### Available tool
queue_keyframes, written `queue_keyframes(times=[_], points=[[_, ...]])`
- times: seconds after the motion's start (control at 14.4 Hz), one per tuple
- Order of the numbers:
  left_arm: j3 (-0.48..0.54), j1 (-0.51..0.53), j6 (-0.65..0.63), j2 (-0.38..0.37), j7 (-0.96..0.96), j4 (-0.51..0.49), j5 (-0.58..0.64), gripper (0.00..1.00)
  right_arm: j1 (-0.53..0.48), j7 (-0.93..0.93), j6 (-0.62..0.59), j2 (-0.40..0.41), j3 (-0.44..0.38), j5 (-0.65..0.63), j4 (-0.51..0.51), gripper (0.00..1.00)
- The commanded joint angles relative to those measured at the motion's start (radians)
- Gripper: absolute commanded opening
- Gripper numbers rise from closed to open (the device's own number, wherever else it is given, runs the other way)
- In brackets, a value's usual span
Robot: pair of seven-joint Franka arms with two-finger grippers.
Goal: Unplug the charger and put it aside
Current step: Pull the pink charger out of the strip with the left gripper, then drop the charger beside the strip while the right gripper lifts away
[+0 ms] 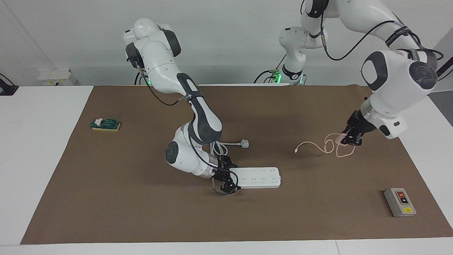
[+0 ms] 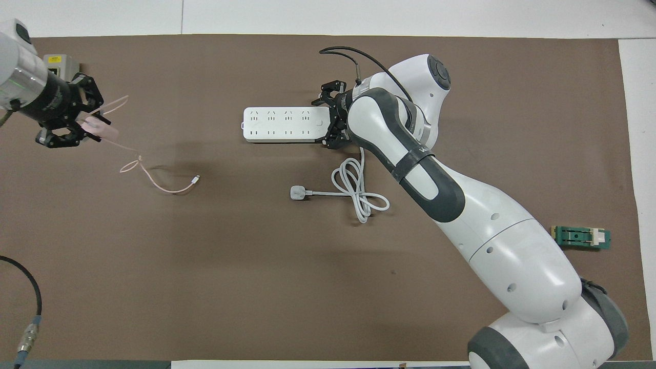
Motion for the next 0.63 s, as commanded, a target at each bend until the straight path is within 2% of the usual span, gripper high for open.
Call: queue_keyframes(times=[0.0, 0.21, 0.42, 0.49, 0.56], points=[[-0.01, 0.034, 0.011, -0.034, 0.096, -0.058, -0.002, 0.0, -0.049, 0.012, -0.06, -0.067, -0.003, 0.017, 0.005, 1.0], [-0.01, 0.028, 0.175, -0.107, 0.144, -0.249, 0.0, 0.0, -0.088, 0.031, -0.175, -0.164, -0.021, 0.001, -0.033, 1.0], [-0.01, 0.034, 0.223, -0.129, 0.159, -0.305, 0.0, 0.01, -0.119, 0.019, -0.33, -0.255, -0.055, -0.079, -0.04, 1.0], [-0.01, 0.035, 0.223, -0.129, 0.173, -0.305, 0.0, 0.42, -0.136, 0.007, -0.375, -0.284, -0.055, -0.116, -0.04, 1.0], [-0.01, 0.035, 0.222, -0.129, 0.19, -0.305, 0.0, 0.99, -0.154, -0.032, -0.422, -0.317, -0.055, -0.156, -0.04, 1.0]])
